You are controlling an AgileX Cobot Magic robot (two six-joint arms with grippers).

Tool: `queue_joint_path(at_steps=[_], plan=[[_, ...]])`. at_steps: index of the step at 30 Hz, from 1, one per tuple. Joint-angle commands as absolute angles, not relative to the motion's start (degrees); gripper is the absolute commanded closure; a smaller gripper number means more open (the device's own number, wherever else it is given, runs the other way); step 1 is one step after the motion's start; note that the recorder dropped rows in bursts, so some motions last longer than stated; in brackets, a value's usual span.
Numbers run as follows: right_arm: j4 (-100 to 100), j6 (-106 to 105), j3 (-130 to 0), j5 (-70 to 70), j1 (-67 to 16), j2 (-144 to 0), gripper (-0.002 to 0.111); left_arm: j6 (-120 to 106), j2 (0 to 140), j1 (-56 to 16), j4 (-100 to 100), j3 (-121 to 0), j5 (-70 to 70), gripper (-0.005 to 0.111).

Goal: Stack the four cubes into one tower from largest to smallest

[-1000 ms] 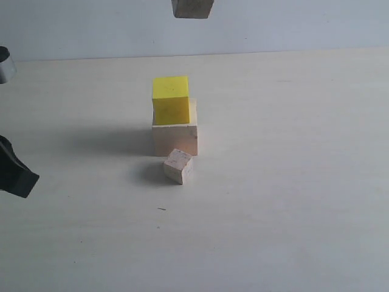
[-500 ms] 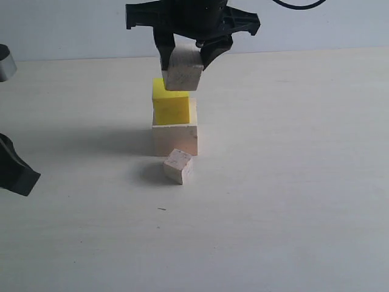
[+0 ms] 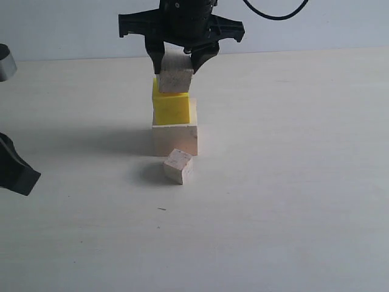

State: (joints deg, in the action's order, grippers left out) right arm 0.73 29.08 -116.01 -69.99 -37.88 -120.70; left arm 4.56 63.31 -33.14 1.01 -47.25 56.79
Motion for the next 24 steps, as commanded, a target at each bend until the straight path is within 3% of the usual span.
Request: queue_joint_path(at_steps=[1,24], plan=[[-0.6,29.1,-116.4,-70.0,-38.0,-120.3,0.108,4.5,63.1,-33.1,1.4,-47.1,56.8,0.105],[0.7,28.5,-116.4,-70.0,-38.0,-120.0,0.108,4.5,63.1,-33.1,1.4,-47.1,56.6,0.105]])
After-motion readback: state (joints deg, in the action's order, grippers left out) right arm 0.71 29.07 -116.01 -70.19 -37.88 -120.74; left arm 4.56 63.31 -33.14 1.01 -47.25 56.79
